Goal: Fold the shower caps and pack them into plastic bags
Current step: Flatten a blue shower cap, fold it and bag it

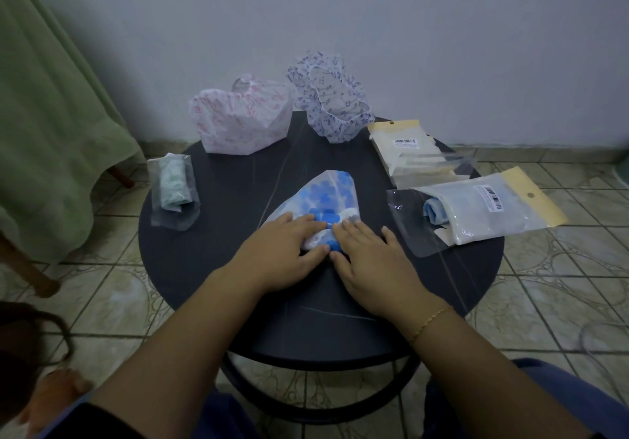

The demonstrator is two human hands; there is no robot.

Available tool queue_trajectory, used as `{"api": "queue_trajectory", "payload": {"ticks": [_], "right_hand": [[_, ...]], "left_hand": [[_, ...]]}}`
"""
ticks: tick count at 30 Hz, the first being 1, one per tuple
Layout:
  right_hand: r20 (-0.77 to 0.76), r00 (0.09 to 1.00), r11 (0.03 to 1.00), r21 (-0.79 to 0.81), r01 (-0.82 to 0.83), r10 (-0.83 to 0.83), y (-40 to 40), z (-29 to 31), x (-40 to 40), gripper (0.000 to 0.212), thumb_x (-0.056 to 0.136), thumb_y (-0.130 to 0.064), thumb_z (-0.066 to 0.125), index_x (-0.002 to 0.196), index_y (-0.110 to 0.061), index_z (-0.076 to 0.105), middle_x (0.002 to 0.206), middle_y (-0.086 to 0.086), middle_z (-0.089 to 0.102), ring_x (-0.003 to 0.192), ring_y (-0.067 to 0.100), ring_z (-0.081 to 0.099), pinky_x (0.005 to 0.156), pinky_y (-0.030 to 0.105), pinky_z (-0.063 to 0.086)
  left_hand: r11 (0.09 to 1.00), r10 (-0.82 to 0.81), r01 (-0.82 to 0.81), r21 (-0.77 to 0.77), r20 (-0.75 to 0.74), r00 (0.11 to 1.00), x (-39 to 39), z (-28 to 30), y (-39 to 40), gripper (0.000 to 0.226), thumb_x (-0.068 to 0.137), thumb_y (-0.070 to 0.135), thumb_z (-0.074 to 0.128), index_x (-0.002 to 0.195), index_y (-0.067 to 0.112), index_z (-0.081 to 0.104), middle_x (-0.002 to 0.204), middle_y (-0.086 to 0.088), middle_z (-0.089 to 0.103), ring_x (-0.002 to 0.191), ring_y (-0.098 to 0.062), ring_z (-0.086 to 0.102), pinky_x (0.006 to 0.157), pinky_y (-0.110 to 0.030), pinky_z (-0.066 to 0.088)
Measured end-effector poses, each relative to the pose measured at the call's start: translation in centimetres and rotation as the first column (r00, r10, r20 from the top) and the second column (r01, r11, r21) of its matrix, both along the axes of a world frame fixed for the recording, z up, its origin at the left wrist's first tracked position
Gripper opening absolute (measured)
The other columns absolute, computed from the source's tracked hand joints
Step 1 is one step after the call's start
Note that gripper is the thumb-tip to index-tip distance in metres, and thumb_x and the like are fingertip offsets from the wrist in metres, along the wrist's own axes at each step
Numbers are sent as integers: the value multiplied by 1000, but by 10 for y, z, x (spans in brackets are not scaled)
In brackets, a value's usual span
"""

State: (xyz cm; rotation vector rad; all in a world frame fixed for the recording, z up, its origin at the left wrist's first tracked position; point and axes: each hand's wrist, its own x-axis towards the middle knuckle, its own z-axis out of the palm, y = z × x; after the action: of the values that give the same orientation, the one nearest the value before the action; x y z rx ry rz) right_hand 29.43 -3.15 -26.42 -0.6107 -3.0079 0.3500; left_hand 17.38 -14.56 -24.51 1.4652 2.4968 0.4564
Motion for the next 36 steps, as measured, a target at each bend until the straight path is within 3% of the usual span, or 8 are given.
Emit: {"api": "queue_trajectory", "payload": {"ticks": [6, 10, 13, 15, 28, 31, 33, 36], "right_hand": [[-49, 999, 999, -43, -5, 3, 1, 8, 5, 45, 100, -37, 28, 143, -30, 32, 148, -8, 35, 136, 11, 27, 116, 43, 8], [-309, 951, 1000, 21, 3, 3, -3, 7, 7, 56, 90, -45, 20, 126, -24, 57, 120, -3, 58, 114, 19, 49, 100, 31, 25], [-170, 981, 996, 21, -88, 91, -4, 3, 6, 78, 81, -56, 0, 148, -24, 24, 157, -5, 17, 145, 13, 8, 115, 32, -2], [-19, 997, 997, -8, -72, 72, -2, 1, 3, 76, 85, -62, -4, 151, -25, 5, 159, -6, -5, 144, 7, -11, 115, 36, -12], [99, 992, 981, -169, 96, -80, 9, 8, -16, 57, 100, -44, 16, 151, -18, 10, 159, -1, 2, 145, 12, -1, 117, 39, -2], [-117, 991, 990, -136, 44, -60, 11, 4, -14, 49, 98, -34, 28, 143, -17, 35, 152, 5, 28, 142, 20, 17, 117, 41, 11], [-327, 944, 997, -80, 3, -29, 9, 9, -7, 38, 90, -31, 39, 116, -17, 64, 122, 2, 57, 121, 19, 44, 105, 40, 32], [-259, 960, 994, -8, -112, 106, 5, 13, 9, 35, 90, -43, 42, 93, -22, 71, 98, -8, 67, 98, 13, 54, 91, 35, 40]], "left_hand": [[997, -42, 45, -63, 45, 998, -6, 0, -5, 51, 92, 50, 48, 140, 45, 32, 153, 21, 23, 144, -8, 13, 112, -33, 23], [985, -127, 141, -101, 134, 983, -13, 8, -15, 50, 87, 43, 60, 133, 48, 41, 149, 24, 27, 142, -4, 15, 113, -27, 21], [973, -165, 188, -135, 165, 972, -18, 12, -19, 51, 86, 41, 62, 133, 46, 43, 149, 23, 27, 142, -2, 14, 111, -21, 16], [965, -184, 211, -154, 175, 967, -20, 14, -21, 52, 86, 40, 63, 133, 45, 43, 149, 23, 27, 142, -2, 14, 110, -19, 14], [956, -212, 232, -180, 125, 969, -20, 10, -20, 49, 88, 44, 59, 134, 41, 45, 151, 22, 25, 141, -1, 18, 111, -22, 17], [958, -206, 215, -189, 64, 976, -18, 9, -21, 46, 88, 50, 55, 133, 45, 46, 150, 22, 26, 135, 0, 29, 109, -27, 28], [957, -213, 210, -199, 6, 977, -17, 8, -21, 46, 89, 53, 51, 134, 46, 43, 149, 19, 26, 132, -1, 32, 105, -26, 33], [955, -219, 205, -213, -43, 975, -14, 8, -21, 50, 89, 57, 46, 137, 48, 37, 148, 16, 23, 130, -5, 34, 103, -27, 34]]}}
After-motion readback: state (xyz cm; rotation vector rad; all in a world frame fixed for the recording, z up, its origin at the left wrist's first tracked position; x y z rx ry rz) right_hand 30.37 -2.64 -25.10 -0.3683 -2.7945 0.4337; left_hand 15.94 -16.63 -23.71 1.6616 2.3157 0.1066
